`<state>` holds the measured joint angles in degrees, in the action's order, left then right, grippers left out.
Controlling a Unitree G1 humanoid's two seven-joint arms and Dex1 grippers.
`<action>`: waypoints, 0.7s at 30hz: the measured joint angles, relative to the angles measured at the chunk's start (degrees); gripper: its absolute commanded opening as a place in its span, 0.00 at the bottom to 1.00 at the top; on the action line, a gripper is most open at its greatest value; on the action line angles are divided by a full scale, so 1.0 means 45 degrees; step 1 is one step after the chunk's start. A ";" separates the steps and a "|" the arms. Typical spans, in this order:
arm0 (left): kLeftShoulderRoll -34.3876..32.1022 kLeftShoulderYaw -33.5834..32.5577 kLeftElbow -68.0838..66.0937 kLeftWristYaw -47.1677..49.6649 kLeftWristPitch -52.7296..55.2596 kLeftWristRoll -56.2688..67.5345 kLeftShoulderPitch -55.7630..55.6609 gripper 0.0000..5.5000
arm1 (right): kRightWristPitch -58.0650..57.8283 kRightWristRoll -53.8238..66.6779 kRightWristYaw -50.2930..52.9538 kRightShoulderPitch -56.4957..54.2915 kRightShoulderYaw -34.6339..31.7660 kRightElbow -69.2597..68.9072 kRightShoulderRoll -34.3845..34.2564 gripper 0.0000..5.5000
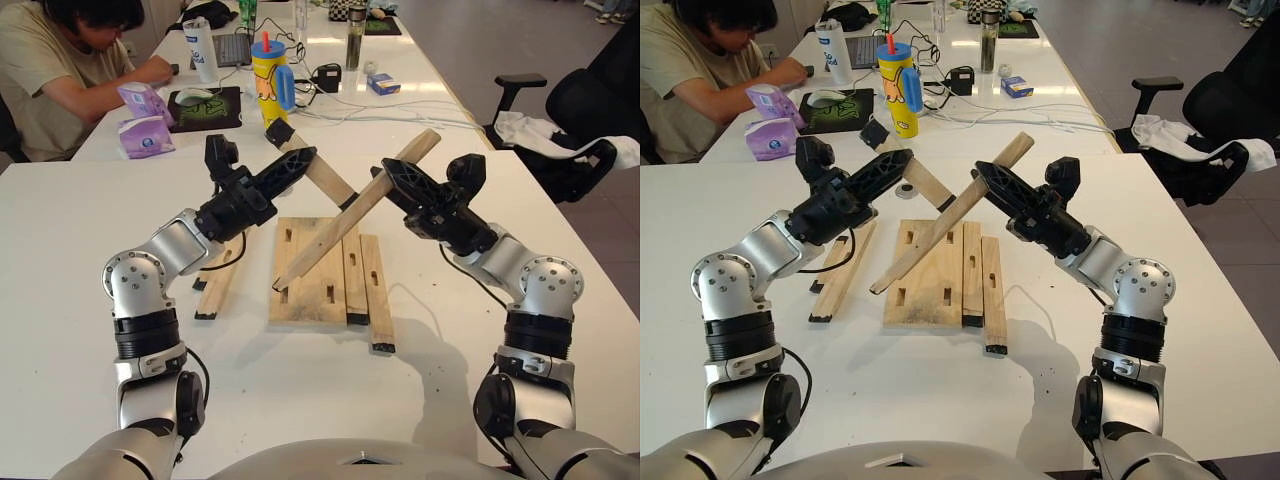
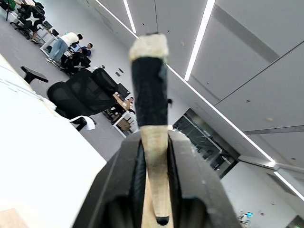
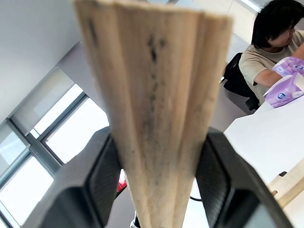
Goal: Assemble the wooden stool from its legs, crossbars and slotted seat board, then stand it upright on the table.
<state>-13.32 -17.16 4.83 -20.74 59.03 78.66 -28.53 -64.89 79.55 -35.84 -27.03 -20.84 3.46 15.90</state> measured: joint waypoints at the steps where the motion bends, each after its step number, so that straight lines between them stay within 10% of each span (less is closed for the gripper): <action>1: 0.0023 -0.0055 -0.0036 0.0082 -0.0059 0.0100 0.0000 0.25 | 0.0047 -0.0026 -0.0075 0.0040 0.0041 -0.0036 0.0000 0.38; 13: -0.2260 -0.2438 -0.1019 0.0723 -0.2197 0.0601 -0.0677 0.57 | 0.1568 -0.2150 -0.1867 0.0662 0.0475 -0.0280 0.1299 0.38; 21: -0.5408 0.3371 0.1226 -0.4528 -0.3117 -0.6090 0.4291 0.64 | 0.3203 -0.4272 -0.5306 0.0755 0.1288 0.0943 0.2508 0.38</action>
<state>-37.65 -2.00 10.35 -41.12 45.01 51.25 -9.22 -50.48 60.33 -59.72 -23.63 -15.04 7.71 27.18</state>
